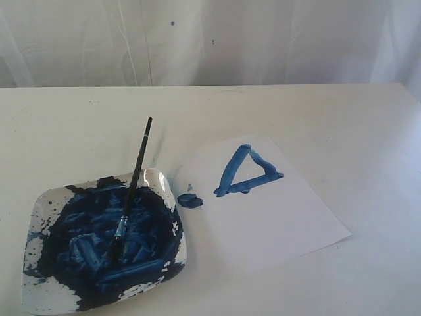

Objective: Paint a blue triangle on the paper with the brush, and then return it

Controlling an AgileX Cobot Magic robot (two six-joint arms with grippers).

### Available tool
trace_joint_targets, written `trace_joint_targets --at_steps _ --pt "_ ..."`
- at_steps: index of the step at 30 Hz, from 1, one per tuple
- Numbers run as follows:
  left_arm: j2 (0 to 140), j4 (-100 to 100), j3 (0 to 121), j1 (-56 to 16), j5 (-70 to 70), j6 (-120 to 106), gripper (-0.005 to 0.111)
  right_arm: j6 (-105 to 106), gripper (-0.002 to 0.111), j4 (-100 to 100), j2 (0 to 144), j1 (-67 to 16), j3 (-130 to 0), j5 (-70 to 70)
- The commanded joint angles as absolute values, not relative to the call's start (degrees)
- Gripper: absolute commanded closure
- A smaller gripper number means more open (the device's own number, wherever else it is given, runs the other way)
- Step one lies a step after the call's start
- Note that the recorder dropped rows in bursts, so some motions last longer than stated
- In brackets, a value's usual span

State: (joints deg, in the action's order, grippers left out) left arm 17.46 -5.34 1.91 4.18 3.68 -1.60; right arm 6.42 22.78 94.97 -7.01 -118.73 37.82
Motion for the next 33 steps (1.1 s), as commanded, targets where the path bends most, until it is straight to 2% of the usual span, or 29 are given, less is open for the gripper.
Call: trace_joint_targets --at_steps 1,11,14,21,33 --pt "10.1 -5.5 0.0 3.9 -1.1 -1.9 0.107 6.2 0.108 22.7 94.7 -6.9 -118.5 37.7" --pt "0.0 -5.3 0.0 3.9 -14.1 -4.6 0.107 6.2 0.108 22.7 94.7 -6.9 -118.5 37.7" --pt "0.0 -5.3 0.0 3.7 -14.1 -4.6 0.107 6.2 0.108 22.7 94.7 -6.9 -118.5 37.4" --pt "0.0 -5.3 0.0 -4.5 -14.6 -4.7 0.107 6.2 0.108 22.7 94.7 -6.9 -118.5 37.4" --pt "0.0 -5.3 0.0 -4.8 -14.2 -4.7 0.107 6.2 0.108 22.7 94.7 -6.9 -118.5 37.4"
